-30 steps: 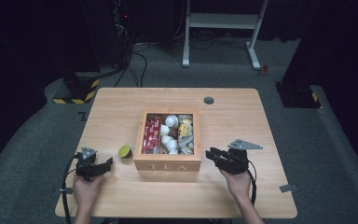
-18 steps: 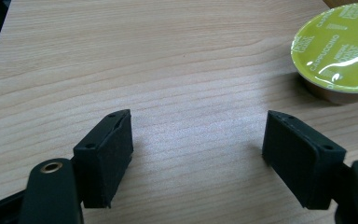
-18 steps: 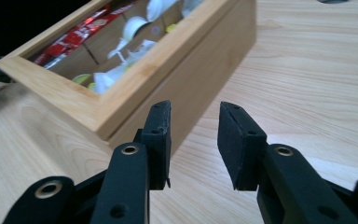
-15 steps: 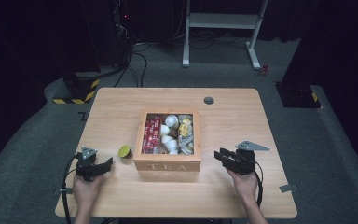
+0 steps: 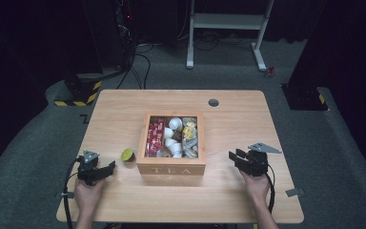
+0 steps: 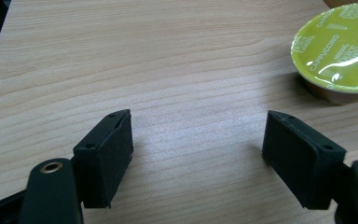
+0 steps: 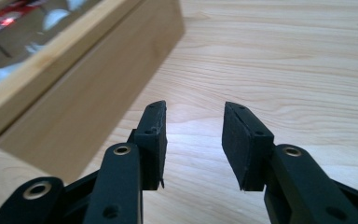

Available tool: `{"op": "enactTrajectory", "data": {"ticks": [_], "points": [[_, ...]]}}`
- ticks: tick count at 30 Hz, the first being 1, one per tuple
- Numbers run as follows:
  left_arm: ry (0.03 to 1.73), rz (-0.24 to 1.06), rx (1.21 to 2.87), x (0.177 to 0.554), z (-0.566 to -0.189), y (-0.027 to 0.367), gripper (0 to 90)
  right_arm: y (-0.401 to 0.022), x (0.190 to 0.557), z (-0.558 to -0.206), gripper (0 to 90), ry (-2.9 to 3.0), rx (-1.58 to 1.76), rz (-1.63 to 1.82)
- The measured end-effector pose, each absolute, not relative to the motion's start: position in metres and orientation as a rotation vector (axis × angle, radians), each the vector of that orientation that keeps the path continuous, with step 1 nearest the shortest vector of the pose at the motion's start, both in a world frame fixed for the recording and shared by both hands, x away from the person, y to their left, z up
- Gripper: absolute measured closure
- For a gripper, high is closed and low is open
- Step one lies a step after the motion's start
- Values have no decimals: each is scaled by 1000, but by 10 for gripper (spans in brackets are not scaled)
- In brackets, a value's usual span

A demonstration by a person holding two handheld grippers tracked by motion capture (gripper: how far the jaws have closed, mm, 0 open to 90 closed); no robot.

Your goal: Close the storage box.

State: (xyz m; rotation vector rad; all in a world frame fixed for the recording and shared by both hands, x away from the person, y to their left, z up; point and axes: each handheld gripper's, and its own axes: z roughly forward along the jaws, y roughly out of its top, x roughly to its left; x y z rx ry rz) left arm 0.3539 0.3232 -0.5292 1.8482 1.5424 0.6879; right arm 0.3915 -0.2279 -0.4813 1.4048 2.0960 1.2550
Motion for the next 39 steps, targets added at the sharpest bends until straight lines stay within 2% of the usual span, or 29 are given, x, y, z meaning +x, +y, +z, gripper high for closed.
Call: {"op": "enactTrajectory", "data": {"ticks": [12, 31, 39], "points": [[1542, 688, 1848, 354, -529, 323, 246, -233, 399, -499, 547, 2045, 1408, 1011], [1539, 689, 1852, 354, -529, 323, 246, -236, 403, -510, 527, 2027, 1440, 895], [1538, 687, 1854, 354, -529, 323, 245, -237, 406, -523, 427, 2017, 1474, 868]]}}
